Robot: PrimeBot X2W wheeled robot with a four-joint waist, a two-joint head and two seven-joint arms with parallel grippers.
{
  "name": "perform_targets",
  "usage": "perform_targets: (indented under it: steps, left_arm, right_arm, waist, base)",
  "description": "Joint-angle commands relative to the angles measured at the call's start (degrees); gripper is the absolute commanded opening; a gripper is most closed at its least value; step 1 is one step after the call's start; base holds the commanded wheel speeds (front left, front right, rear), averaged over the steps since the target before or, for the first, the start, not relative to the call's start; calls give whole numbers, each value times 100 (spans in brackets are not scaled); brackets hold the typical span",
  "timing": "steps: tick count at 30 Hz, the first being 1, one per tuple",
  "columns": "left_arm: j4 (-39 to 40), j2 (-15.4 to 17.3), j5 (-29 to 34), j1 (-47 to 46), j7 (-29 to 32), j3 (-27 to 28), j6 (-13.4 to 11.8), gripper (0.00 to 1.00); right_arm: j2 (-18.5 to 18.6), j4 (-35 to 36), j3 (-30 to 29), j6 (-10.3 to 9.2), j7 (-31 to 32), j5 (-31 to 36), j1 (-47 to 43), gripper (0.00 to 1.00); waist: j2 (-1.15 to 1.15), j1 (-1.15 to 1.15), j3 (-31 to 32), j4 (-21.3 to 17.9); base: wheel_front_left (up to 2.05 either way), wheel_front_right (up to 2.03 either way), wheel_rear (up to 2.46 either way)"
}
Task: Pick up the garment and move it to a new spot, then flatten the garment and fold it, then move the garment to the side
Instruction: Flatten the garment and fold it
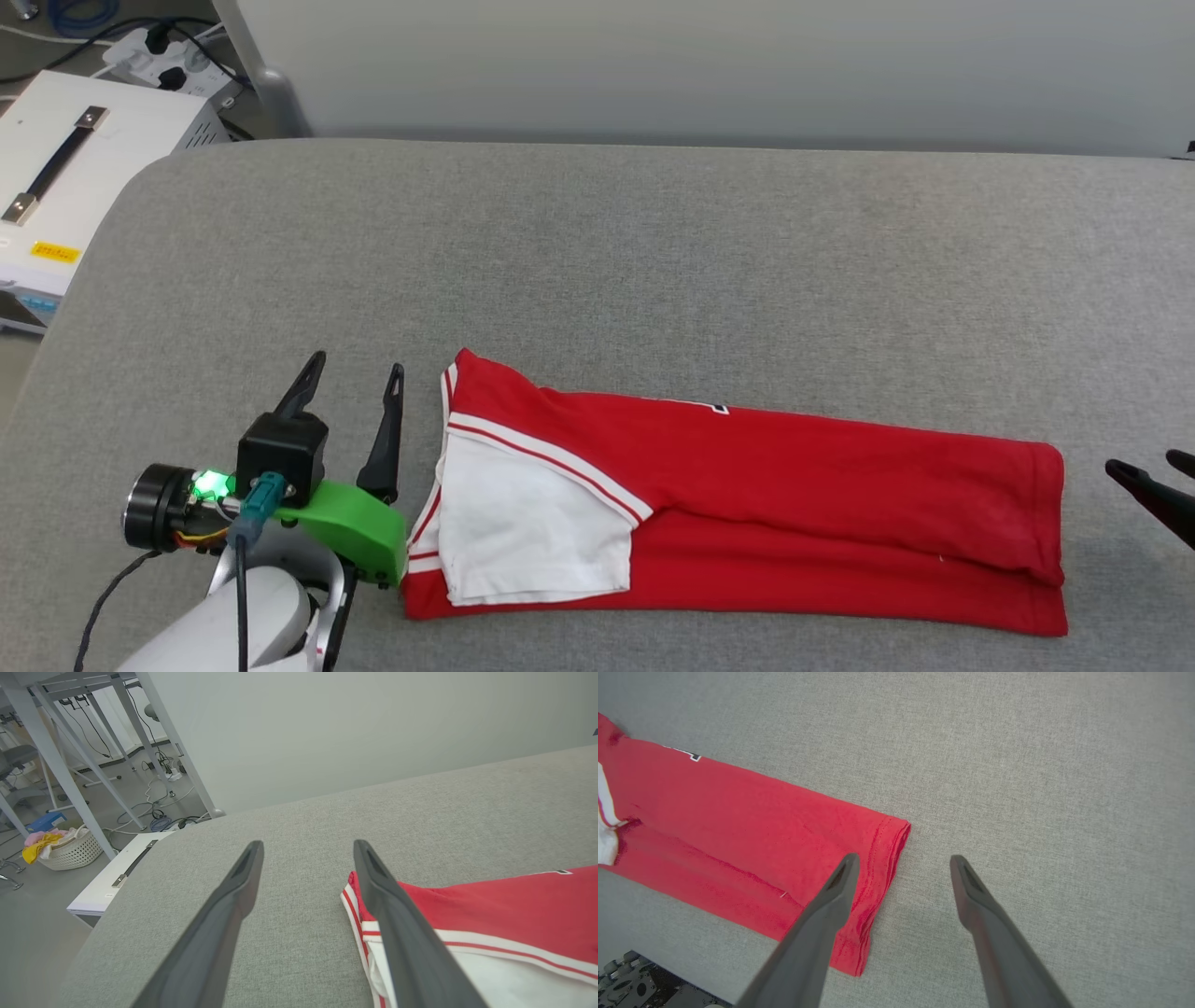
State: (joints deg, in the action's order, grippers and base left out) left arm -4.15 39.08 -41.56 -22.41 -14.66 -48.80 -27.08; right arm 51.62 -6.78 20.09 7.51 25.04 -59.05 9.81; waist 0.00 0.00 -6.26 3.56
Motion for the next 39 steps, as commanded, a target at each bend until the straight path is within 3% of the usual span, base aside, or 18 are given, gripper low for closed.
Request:
perform_targets:
  steps: [1, 6, 12, 22, 32, 33, 34, 39]
  left_arm:
    - [81, -133, 263, 272, -32, 238, -84, 100]
    - [315, -553, 1121, 828, -32, 1077, -197, 100]
    - [438, -1074, 1914, 1307, -33, 1973, -161, 100]
    - [517, -1969, 2756, 1826, -33, 2966, 297, 100]
    - [427, -2519, 3420, 2077, -33, 3417, 716, 100]
    - [423, -2552, 3453, 2086, -33, 3454, 745, 100]
    - [422, -2586, 3498, 2097, -33, 3497, 780, 100]
    - [462, -2712, 3634, 2169, -33, 3680, 942, 100]
  right_arm:
    - [7, -63, -59, -2, 106, -56, -93, 100]
    - [-176, -290, -128, -2, 476, -239, -199, 100]
    - [-551, -533, -144, -2, 553, -399, -140, 100]
    - [-831, -872, 209, -2, 514, -253, -63, 100]
    - [-1164, -919, 702, -2, 290, -217, -27, 100]
    - [-1145, -939, 742, -2, 233, -158, -16, 46]
    - [-1128, -982, 775, -2, 151, -95, 1, 0]
    - [-1051, -1161, 811, -2, -153, -21, 86, 0]
  waist:
    - [0, 0, -101, 98]
    - [0, 0, -239, 229]
    - [0, 0, -401, 376]
    - [0, 0, -578, 604]
    - [0, 0, -593, 668]
    - [0, 0, -587, 669]
    - [0, 0, -579, 667]
    - [0, 0, -512, 636]
  base:
    - [0, 0, 0]
    - [0, 0, 0]
    - [0, 0, 0]
    - [0, 0, 0]
    - [0, 0, 0]
    - [0, 0, 0]
    - [0, 0, 0]
    - [0, 0, 0]
